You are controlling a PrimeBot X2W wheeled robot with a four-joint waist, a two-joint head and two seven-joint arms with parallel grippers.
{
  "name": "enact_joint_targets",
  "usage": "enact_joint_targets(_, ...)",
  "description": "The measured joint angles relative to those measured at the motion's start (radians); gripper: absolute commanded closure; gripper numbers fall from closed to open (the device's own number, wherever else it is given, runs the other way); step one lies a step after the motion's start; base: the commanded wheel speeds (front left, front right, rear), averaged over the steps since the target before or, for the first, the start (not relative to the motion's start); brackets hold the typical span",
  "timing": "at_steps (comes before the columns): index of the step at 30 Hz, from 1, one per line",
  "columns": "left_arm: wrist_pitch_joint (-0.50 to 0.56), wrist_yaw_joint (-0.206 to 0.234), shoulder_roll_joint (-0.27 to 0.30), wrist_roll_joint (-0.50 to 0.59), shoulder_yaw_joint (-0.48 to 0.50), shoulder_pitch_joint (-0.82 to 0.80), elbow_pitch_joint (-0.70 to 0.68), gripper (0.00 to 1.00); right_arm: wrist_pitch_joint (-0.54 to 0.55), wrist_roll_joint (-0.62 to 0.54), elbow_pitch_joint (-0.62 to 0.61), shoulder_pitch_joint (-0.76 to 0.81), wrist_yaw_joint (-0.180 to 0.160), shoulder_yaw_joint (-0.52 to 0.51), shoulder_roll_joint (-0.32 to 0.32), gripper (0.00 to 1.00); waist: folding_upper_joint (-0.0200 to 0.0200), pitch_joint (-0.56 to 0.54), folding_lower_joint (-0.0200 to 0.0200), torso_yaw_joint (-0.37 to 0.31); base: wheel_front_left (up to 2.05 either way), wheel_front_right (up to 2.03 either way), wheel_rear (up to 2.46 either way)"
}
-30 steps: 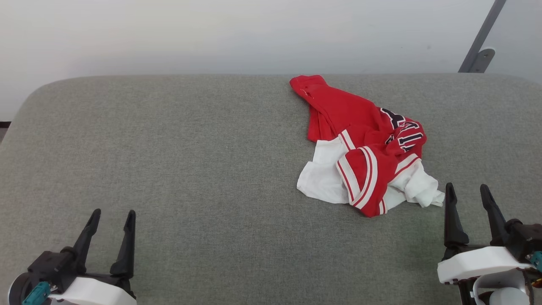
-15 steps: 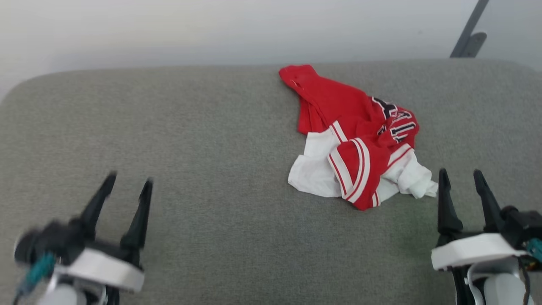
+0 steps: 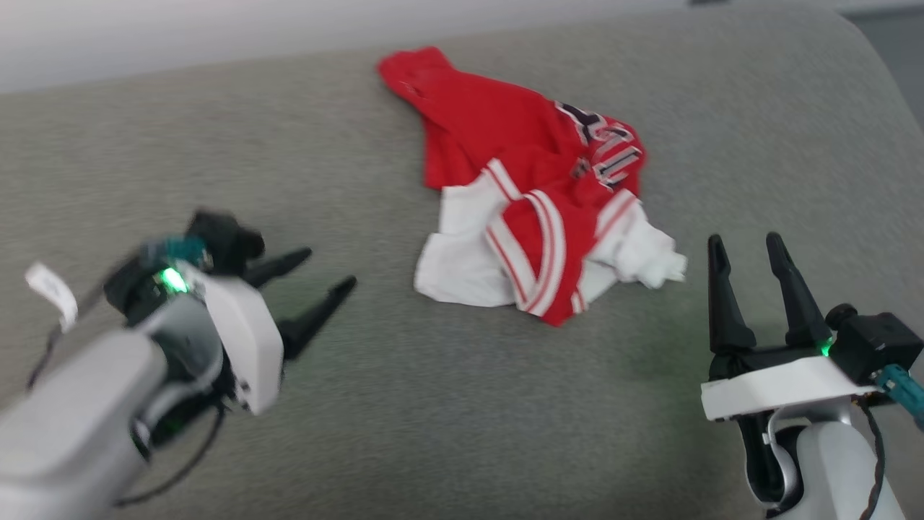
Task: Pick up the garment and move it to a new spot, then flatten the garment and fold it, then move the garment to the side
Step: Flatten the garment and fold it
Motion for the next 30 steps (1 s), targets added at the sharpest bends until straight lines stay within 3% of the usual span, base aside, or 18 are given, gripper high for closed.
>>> enact_joint_targets(4,0.133,0.000,0.044,-0.147,-0.093,-0.123,0.017,0.00,0.000,0.034,-0.015,-0.011,0.000,0.012,0.000,0.00,0.0000,0.040,0.0000,-0.061,0.00,0.00,0.00)
enact_joint_targets(8,0.201,0.000,0.059,-0.246,-0.149,-0.185,0.035,0.00,0.000,0.067,-0.021,-0.010,0.000,0.037,0.000,0.00,0.0000,0.072,0.0000,-0.129,0.00,0.00,0.00)
enact_joint_targets(17,0.240,0.000,0.030,-0.383,-0.211,-0.244,0.159,0.00,0.000,0.108,-0.051,-0.002,0.000,0.057,0.000,0.00,0.0000,0.132,0.0000,-0.260,0.00,0.00,0.00)
enact_joint_targets(18,0.239,0.000,0.030,-0.385,-0.218,-0.244,0.162,0.42,0.000,0.111,-0.053,0.000,0.000,0.058,0.000,0.00,0.0000,0.136,0.0000,-0.267,0.00,0.00,0.00)
enact_joint_targets(19,0.238,0.000,0.032,-0.394,-0.224,-0.244,0.162,1.00,0.000,0.115,-0.053,0.003,0.000,0.058,0.000,0.00,0.0000,0.139,0.0000,-0.272,0.00,0.00,0.00)
enact_joint_targets(25,0.191,0.000,0.053,-0.446,-0.241,-0.244,0.143,1.00,0.000,0.111,-0.053,0.009,0.000,0.050,0.000,0.00,0.0000,0.133,0.0000,-0.251,0.00,0.00,0.00)
enact_joint_targets(30,0.131,0.000,0.127,-0.487,-0.220,-0.254,0.100,1.00,0.000,0.083,-0.043,0.005,0.000,0.049,0.000,0.00,0.0000,0.117,0.0000,-0.201,0.00,0.00,0.00)
